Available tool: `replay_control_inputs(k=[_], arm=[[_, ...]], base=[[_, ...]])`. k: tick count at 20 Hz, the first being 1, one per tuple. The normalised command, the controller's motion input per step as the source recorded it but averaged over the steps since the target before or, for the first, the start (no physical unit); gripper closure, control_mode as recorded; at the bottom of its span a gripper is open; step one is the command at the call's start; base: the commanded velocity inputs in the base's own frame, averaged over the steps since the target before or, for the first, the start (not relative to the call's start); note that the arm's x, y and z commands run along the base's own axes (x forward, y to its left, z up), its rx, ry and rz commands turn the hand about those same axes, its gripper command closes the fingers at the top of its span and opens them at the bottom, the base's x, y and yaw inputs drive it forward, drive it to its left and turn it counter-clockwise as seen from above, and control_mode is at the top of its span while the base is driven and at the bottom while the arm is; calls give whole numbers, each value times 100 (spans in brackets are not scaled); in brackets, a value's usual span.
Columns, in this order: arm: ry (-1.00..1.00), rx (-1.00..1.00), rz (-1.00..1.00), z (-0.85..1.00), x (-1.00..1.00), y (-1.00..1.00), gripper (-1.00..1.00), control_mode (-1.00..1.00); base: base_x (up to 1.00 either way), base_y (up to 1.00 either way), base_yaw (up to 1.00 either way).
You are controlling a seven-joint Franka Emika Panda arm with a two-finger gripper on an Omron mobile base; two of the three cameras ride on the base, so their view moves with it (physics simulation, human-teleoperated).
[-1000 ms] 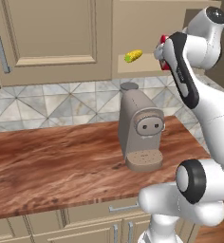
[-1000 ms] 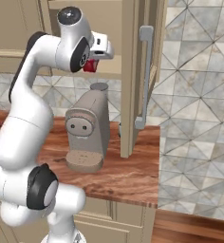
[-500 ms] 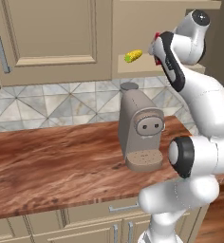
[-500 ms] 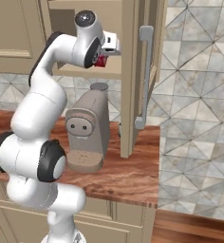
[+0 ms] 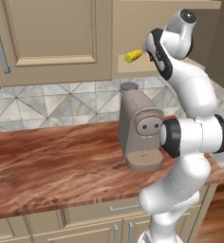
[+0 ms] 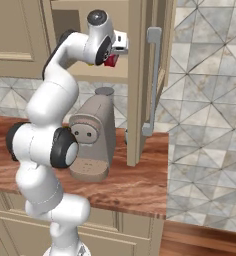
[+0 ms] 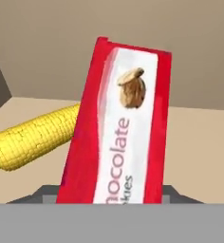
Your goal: Pick the boxed food and yogurt from the counter and place them in the cabinets closest to them.
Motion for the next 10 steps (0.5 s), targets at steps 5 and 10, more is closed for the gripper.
replay_control_inputs(k=[5, 10], arm=[[2, -4, 8, 14, -47, -4, -100, -100], [0, -8, 17, 3, -85, -2, -100, -100]], base=[[0, 0, 0], [0, 0, 0]])
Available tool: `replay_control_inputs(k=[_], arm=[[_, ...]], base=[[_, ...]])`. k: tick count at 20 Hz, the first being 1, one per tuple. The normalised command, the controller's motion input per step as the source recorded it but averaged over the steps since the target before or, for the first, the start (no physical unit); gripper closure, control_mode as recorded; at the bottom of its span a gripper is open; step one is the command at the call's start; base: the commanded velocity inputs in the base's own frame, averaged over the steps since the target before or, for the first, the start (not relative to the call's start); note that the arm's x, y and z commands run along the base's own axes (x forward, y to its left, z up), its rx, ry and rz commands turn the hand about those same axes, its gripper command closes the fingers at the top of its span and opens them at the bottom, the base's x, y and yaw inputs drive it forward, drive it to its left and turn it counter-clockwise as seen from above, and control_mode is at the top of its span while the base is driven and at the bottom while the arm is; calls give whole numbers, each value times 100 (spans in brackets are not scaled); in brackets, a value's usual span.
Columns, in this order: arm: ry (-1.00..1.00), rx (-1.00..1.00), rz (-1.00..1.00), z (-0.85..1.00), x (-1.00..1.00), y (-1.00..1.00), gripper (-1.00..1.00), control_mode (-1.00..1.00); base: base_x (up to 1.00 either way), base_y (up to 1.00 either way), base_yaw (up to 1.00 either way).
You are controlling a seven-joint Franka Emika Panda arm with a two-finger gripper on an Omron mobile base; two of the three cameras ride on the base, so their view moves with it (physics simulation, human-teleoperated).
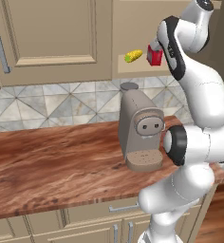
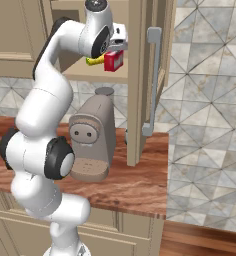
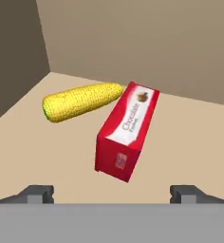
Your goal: Pick the boxed food and yogurt from the counter and place them in the cabinets closest to them.
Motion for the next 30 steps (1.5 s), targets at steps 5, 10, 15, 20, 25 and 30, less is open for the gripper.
replay_control_inputs(k=[5, 10, 15, 20, 25, 30], arm=[[0, -16, 18, -12, -88, 2, -100, -100], [-3, -19, 10, -59, -95, 8, -100, -100], [-9, -16, 3, -79, -100, 7, -100, -100], [-6, -27, 5, -96, -72, 16, -100, -100], [-15, -17, 1, -78, -63, 7, -100, -100], [-20, 0, 0, -32, -29, -2, -100, -100]], base=[[0, 0, 0], [0, 0, 0], [0, 0, 0], [0, 0, 0], [0, 0, 0], [0, 0, 0]])
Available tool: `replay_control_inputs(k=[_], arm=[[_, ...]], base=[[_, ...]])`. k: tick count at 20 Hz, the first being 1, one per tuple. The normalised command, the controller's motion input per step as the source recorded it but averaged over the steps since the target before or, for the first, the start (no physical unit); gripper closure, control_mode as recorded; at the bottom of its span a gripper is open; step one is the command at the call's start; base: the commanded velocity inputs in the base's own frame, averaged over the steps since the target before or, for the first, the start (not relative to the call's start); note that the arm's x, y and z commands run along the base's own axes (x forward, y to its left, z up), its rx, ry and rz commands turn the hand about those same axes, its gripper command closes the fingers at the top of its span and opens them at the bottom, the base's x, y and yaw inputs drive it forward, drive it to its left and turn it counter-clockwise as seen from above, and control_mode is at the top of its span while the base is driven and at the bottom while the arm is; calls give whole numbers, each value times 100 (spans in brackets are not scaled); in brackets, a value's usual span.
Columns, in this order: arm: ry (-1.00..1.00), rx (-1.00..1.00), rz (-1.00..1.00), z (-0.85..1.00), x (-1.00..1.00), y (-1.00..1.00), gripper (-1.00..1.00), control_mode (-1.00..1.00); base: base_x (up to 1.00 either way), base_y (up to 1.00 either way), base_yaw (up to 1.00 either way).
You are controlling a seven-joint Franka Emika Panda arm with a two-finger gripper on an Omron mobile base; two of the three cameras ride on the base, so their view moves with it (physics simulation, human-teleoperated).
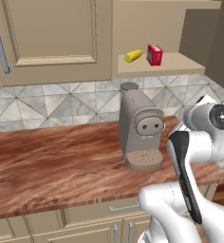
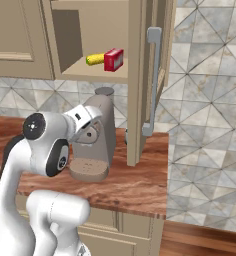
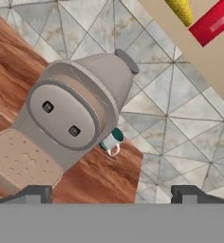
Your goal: Pick the boxed food and yogurt from the counter and place them in the cabinets closest to them.
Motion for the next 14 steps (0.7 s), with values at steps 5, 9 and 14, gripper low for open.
replay_control_inputs(k=[5, 9, 14], arm=[[0, 0, 0, 0, 0, 0, -100, 100], [0, 0, 0, 0, 0, 0, -100, 100], [0, 0, 0, 0, 0, 0, -100, 100]], base=[[-4, 0, 0], [-36, 13, 0], [-44, 36, 0]])
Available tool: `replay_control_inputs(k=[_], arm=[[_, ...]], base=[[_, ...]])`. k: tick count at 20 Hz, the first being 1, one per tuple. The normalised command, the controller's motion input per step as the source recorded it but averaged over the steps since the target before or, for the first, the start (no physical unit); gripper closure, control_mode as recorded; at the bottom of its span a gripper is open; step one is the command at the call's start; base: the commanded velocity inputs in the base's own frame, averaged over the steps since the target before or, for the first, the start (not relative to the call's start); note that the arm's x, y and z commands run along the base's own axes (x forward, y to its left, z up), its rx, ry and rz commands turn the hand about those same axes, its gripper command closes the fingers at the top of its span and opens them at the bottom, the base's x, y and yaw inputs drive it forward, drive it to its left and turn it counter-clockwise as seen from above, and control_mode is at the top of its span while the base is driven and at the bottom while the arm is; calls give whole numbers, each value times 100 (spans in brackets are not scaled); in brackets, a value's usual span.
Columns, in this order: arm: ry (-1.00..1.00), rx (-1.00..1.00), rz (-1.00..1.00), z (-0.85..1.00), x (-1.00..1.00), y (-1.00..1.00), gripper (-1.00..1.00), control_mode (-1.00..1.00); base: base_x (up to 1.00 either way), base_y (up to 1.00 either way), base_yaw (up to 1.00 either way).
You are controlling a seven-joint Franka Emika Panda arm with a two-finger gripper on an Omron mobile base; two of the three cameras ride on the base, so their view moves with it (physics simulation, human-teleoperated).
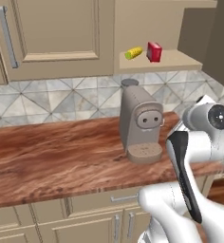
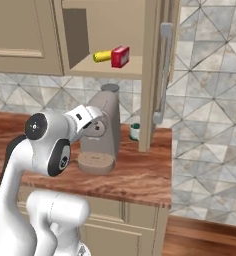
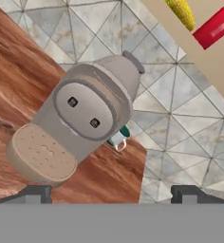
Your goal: Pick the boxed food and yogurt from the counter and place them in the cabinets closest to them.
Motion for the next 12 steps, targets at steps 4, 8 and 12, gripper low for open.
replay_control_inputs(k=[4, 8, 12], arm=[[0, 0, 0, 0, 0, 0, -100, 100], [0, 0, 0, 0, 0, 0, -100, 100], [0, 0, 0, 0, 0, 0, -100, 100]], base=[[-25, 59, 0], [-25, 78, 0], [-28, 80, 0]])
